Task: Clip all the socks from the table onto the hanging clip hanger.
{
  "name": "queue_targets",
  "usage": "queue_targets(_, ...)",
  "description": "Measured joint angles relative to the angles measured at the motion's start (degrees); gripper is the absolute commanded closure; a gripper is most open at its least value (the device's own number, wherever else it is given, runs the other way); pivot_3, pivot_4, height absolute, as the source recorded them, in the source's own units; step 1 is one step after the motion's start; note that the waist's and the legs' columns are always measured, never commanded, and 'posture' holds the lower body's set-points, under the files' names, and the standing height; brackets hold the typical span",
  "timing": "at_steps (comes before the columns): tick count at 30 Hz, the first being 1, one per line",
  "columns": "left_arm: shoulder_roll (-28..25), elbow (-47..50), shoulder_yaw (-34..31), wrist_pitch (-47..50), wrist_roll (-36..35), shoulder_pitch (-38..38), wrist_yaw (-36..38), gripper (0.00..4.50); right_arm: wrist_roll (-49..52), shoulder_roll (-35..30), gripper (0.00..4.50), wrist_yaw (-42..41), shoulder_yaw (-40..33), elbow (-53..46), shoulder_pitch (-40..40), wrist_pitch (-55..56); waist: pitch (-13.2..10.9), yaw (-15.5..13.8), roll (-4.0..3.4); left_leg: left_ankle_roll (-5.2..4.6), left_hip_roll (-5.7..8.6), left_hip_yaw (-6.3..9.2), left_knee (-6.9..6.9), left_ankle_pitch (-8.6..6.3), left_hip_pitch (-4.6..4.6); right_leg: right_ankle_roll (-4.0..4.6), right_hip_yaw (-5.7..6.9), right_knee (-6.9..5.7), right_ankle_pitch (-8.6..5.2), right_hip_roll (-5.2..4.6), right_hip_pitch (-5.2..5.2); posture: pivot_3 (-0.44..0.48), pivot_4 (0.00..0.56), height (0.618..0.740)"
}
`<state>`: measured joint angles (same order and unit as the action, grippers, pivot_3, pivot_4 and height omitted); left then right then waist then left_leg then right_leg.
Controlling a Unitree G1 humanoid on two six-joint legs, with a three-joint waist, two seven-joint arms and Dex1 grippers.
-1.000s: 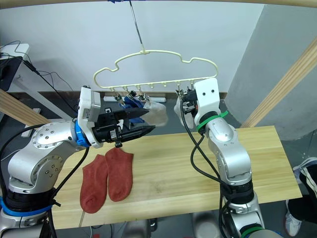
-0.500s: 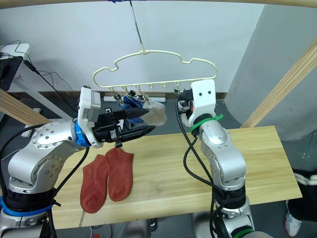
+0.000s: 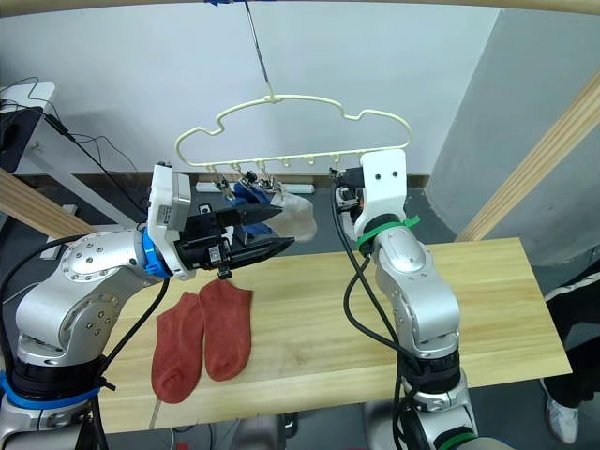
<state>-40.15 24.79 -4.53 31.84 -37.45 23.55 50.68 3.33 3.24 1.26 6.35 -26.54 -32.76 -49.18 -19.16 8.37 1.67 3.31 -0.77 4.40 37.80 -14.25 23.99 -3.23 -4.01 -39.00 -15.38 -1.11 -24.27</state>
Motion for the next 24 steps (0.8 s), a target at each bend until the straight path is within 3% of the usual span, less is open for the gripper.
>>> queue_targets(24, 0.0, 0.01, 0.18, 0.01, 0.0, 0.0, 0.01, 1.76, -0.04, 0.31, 2.95, 0.01, 0.0, 3.83, -2.08, 4.46, 0.0, 0.0, 0.0, 0.0, 0.0, 0.0, 0.01, 0.0, 0.0, 0.01, 0.0, -0.02, 0.01, 0.0, 0.0, -0.209, 0.291, 0.74)
